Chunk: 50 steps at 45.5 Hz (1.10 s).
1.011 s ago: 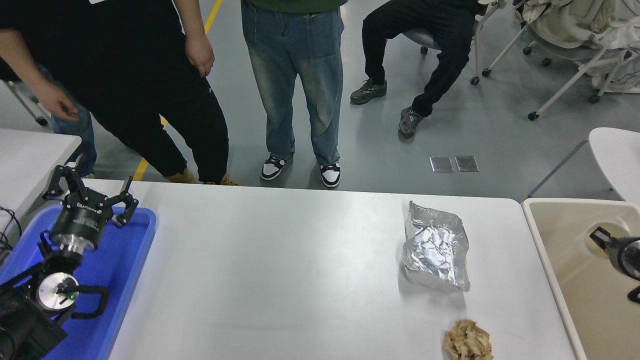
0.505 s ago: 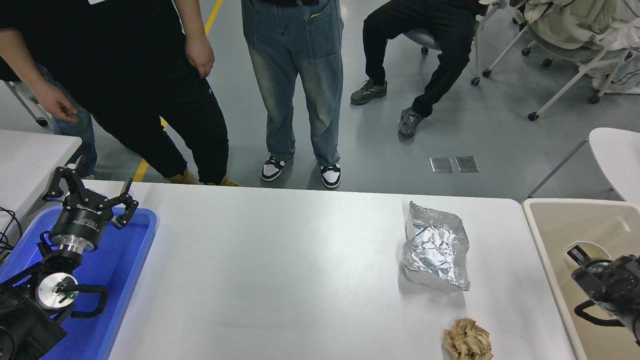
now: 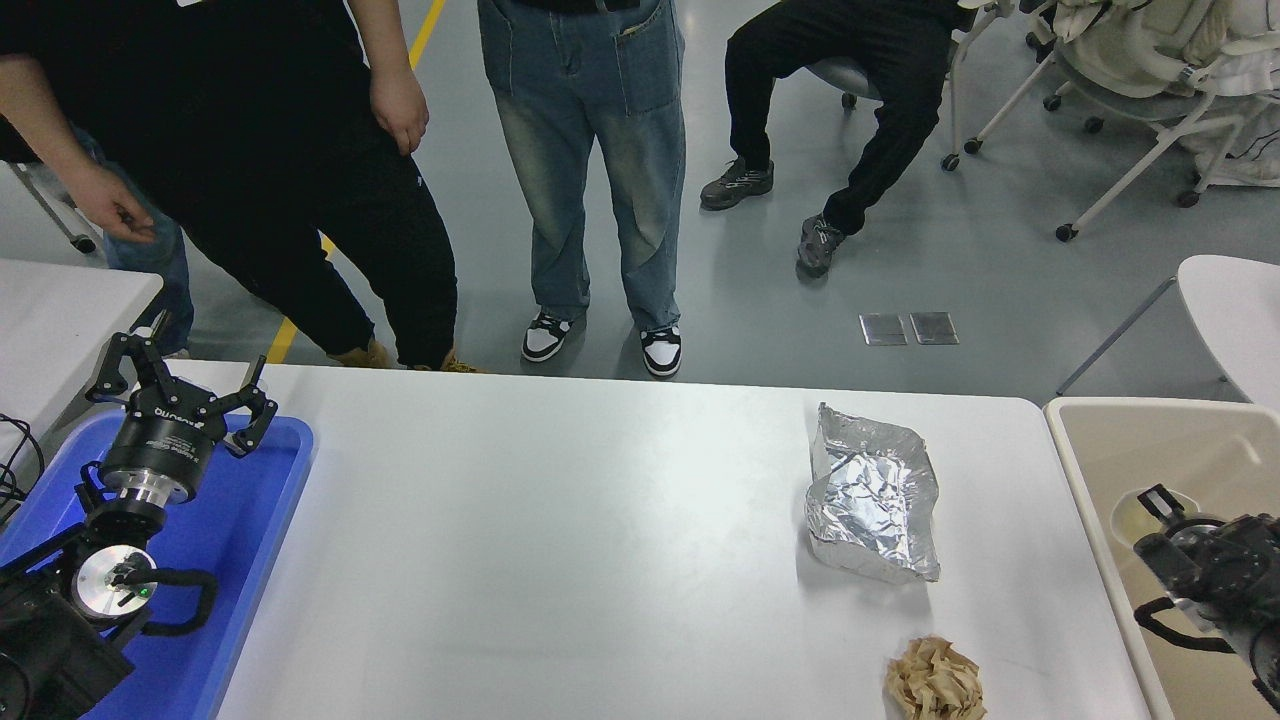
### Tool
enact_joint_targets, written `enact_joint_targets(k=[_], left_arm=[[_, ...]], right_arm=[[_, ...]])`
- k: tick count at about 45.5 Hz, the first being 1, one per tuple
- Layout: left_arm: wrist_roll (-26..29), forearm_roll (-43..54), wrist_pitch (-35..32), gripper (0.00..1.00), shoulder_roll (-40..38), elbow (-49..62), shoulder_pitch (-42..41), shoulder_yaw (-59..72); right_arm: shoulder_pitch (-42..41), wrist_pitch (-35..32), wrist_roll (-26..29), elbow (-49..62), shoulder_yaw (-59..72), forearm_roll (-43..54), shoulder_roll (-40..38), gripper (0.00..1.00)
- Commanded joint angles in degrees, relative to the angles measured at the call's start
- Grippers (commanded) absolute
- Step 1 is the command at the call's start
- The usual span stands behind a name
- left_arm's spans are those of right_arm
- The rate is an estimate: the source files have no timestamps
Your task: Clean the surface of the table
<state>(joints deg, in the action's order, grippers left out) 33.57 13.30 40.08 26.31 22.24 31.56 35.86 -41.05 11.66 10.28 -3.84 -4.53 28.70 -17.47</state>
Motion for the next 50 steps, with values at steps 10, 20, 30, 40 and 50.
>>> enact_joint_targets(k=[10,20,30,40,50], left_arm=[[0.0,0.06,0.0,1.0,-0.03,0.0,0.0,0.0],[0.0,0.06,0.0,1.0,-0.04,0.0,0.0,0.0],[0.0,0.06,0.0,1.0,0.05,0.0,0.0,-0.09],[0.0,-0.03,0.0,1.0,0.05,0.0,0.0,0.0],[0.0,0.06,0.0,1.0,0.05,0.0,0.0,0.0]], right_arm=[[-0.79,0.55,0.01,-2.13,0.49,-6.82,-4.24,1.0],[-1.31,0.99,0.01,-17.67,-0.82,-6.81,-15.39,1.0],[-0.44,0.55,-0.17,-39.38,-17.77,-6.9,-23.75,1.0],[2.64,0.73,-0.26,-45.2,-31.49,-6.99,-19.9,1.0],[5.01,1.34,-0.26,-45.2,-45.02,-6.99,-7.77,1.0]])
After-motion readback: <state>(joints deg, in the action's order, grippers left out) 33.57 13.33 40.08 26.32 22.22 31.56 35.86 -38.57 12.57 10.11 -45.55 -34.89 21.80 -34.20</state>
